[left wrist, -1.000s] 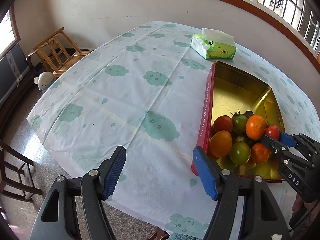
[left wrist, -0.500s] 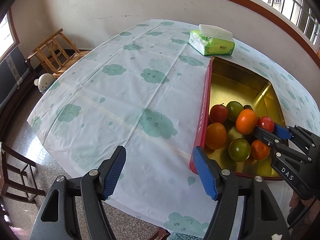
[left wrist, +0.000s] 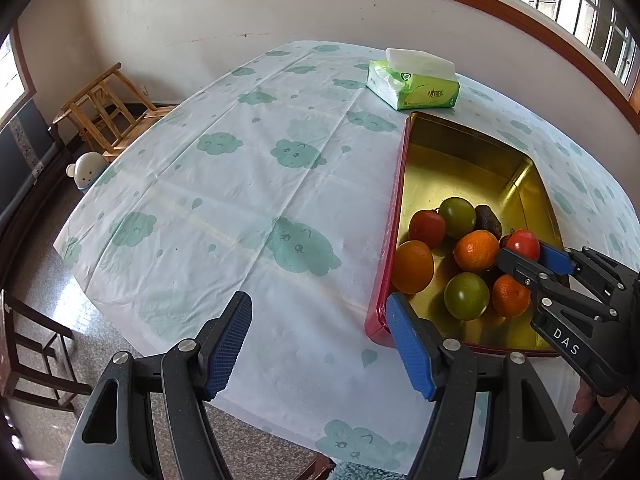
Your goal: Organize fruits
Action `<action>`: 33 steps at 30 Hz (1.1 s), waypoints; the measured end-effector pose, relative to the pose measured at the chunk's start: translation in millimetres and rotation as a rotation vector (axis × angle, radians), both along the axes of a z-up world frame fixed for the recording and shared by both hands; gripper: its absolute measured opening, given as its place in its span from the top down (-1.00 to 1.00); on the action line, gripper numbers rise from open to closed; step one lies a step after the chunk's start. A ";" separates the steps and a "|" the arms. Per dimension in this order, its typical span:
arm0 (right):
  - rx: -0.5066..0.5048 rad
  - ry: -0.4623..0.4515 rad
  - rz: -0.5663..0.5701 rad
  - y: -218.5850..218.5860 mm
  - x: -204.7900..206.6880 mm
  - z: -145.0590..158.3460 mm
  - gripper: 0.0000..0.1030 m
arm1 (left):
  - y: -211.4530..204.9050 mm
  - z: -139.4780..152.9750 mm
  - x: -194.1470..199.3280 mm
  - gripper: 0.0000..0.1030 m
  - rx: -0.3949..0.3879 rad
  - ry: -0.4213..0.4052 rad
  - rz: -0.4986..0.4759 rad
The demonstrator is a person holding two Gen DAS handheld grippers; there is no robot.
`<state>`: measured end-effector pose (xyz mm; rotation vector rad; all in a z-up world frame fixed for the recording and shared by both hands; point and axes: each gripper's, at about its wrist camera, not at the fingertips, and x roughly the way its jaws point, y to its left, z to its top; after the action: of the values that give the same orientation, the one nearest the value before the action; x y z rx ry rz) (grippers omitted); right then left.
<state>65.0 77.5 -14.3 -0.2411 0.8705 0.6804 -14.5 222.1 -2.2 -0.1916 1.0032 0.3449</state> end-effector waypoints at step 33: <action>-0.007 0.087 -0.174 -64.5 -41.4 5.8 -0.94 | -66.1 24.3 0.6 -0.37 0.045 -0.041 -0.112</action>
<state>23.6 13.1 -8.5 -0.1410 0.9651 0.5283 -14.0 156.0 22.1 -0.1010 0.9604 0.2602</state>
